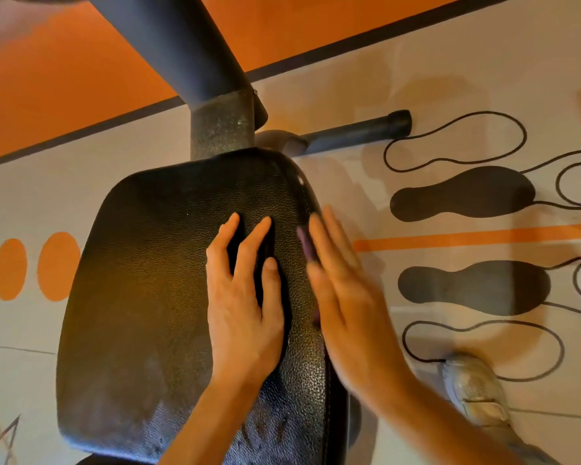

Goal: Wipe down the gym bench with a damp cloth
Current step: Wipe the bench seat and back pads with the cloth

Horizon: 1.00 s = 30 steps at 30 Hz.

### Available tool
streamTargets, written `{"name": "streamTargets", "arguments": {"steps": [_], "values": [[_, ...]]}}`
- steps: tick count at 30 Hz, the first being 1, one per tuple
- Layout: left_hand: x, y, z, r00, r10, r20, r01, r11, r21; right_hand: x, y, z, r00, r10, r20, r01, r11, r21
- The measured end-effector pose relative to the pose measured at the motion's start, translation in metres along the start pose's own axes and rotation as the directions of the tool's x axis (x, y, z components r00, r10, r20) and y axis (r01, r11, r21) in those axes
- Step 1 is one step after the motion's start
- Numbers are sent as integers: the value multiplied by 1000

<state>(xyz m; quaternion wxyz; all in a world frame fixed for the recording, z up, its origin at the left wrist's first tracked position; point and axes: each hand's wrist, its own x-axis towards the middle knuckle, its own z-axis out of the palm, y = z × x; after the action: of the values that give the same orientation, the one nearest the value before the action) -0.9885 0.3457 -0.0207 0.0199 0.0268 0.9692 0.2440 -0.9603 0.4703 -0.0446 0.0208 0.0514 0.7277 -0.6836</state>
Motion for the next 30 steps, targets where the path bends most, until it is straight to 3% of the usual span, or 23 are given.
{"name": "streamTargets", "arguments": {"steps": [2,5,8,11,14,16,19,22,26,28,30], "values": [[-1,1,0,1000,-5,-1,5,1000,-2,48,5,-3,994,105,-28,-98,977,187],[-1,3,1,1000,-15,-5,15,1000,-4,46,-1,-5,972,233,-41,-215,941,260],[0,2,1,1000,-26,-12,26,1000,-5,3,-16,1,993,121,1,-121,993,-4],[0,3,0,1000,-27,0,27,1000,-1,55,-2,6,1000,-19,3,19,969,-247],[0,4,1,999,-33,12,32,999,4,117,3,4,989,150,-8,-150,986,-71],[0,4,0,999,-45,11,45,999,1,88,-1,1,990,140,22,-140,990,6],[0,3,0,999,-50,0,50,999,-11,4,-7,-6,998,46,40,-43,996,-83],[-1,4,0,998,-57,9,57,998,-1,34,-1,-5,999,-44,-3,43,986,-162],[-1,6,2,998,-66,5,66,998,-17,158,-1,4,989,106,106,-80,972,-221],[-2,7,1,998,-67,6,67,998,-19,155,1,2,985,127,117,-105,978,-178],[-1,6,0,998,-69,7,69,997,-31,95,3,-5,993,88,80,-78,990,-119]]}}
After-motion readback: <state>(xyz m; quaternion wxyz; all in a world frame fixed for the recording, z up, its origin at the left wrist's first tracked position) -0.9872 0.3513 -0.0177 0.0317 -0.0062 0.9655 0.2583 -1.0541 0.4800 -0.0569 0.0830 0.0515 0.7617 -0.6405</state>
